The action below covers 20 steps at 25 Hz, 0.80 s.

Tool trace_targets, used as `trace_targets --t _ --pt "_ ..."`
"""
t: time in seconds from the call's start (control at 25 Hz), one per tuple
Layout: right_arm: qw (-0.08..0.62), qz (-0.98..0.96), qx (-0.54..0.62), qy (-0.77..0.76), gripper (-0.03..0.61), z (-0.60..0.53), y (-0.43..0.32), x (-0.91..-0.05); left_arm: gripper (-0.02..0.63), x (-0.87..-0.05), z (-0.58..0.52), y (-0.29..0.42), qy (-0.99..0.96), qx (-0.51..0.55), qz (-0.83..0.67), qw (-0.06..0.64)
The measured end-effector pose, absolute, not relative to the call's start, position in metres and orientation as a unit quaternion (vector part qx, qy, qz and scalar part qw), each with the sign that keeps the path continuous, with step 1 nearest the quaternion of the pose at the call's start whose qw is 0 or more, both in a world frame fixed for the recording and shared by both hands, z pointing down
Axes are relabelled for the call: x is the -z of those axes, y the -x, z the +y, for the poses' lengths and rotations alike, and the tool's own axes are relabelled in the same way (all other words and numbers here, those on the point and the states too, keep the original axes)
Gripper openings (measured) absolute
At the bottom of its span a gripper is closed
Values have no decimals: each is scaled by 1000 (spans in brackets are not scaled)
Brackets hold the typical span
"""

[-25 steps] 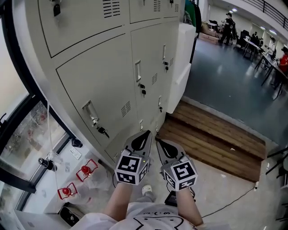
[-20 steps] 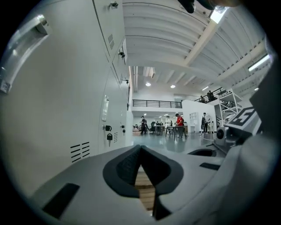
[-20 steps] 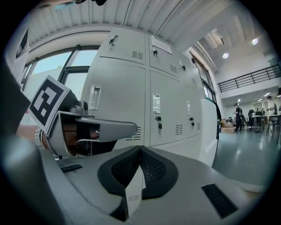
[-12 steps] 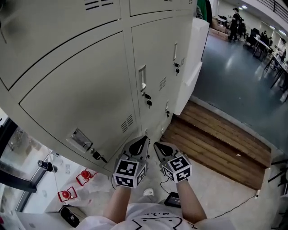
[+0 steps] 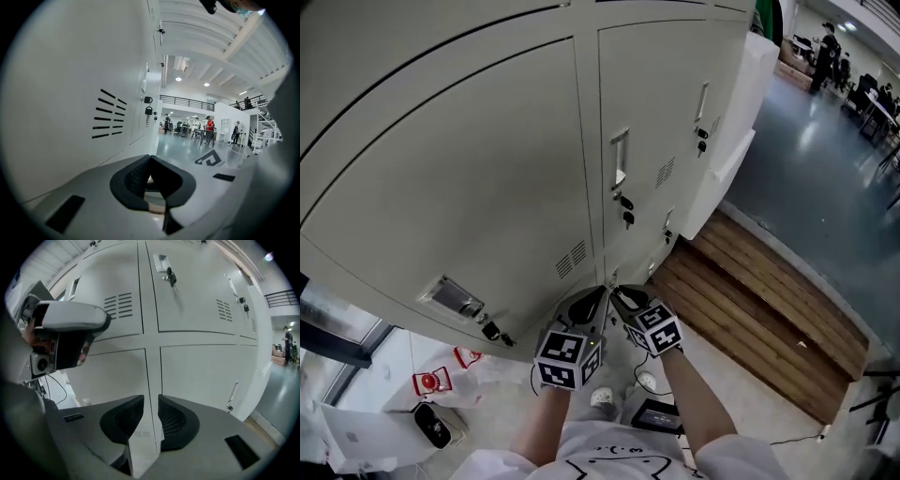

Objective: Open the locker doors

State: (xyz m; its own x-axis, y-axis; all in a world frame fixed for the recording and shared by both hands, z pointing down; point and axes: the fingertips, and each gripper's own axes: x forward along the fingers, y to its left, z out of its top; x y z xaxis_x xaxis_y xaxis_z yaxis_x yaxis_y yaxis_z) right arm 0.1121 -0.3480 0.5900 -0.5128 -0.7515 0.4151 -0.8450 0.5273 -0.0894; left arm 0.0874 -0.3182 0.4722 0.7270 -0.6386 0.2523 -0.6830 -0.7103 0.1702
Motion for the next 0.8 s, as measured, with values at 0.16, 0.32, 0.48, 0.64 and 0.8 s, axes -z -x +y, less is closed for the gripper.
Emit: trace_targets --t 0.16,0.32,0.48,0.64,0.8 --pt "187 -864 -160 -439 108 -368 -111 -631 20 -482 -329 -82 -911 -97 -380 129" --pt "211 -866 -178 -417 186 -388 -110 -665 20 -486 -337 -80 -906 -100 -391 129" --pt "250 -867 -183 -390 196 -402 -110 -691 20 -489 -340 -82 -905 -102 -393 126" --pt "249 -875 -180 -373 199 -410 -103 -693 20 -492 -340 -84 -908 -105 -387 125" --pt "239 -889 -157 -357 202 -413 -98 -691 20 -493 -342 -81 -907 -97 -386 136"
